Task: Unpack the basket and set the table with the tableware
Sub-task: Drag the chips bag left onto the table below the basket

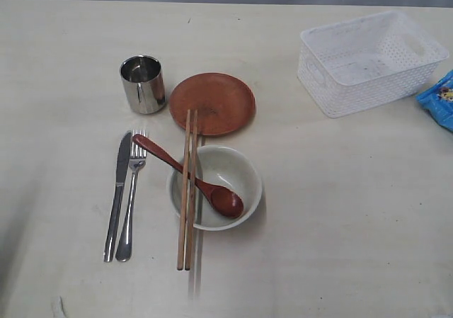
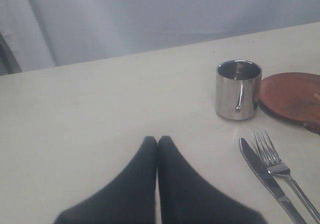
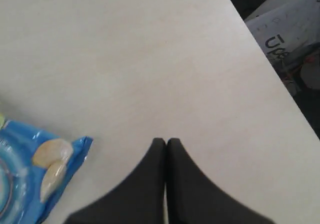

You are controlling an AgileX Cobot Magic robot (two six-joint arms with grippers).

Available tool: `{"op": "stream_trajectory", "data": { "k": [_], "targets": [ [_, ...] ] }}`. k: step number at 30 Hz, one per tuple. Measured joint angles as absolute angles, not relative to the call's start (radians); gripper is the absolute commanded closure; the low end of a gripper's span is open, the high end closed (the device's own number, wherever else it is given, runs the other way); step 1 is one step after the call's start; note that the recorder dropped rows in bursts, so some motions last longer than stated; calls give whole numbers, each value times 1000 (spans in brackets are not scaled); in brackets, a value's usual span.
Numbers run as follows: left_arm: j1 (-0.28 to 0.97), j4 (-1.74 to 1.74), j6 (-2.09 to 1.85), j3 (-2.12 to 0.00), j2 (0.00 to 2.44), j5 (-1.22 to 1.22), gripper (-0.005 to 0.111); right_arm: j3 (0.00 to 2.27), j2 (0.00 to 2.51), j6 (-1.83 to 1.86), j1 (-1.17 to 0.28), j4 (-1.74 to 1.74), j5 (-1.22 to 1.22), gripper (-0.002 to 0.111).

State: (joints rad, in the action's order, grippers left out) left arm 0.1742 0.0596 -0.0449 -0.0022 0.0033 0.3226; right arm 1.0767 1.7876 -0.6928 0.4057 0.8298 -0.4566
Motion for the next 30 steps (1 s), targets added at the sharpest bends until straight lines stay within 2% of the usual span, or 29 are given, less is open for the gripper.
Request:
{"op": "stream_trajectory", "data": {
  "k": [2, 7, 11, 21, 30],
  "targets": [
    [174, 60, -45, -2, 3, 323, 107, 1157, 1867, -596, 444, 732, -441, 109],
    [174, 60, -45, -2, 3, 323, 107, 1398, 2079, -217, 451, 363, -576, 109],
    [174, 60, -45, -2, 3, 323, 107, 1473, 2157, -47, 451, 178, -641, 109],
    [174, 60, -45, -2, 3, 323, 107, 1455, 2185, 207, 451, -73, -770, 109],
    [174, 60, -45, -2, 3, 323, 107, 1200, 2002, 308, 420, -155, -773, 109]
  ]
}}
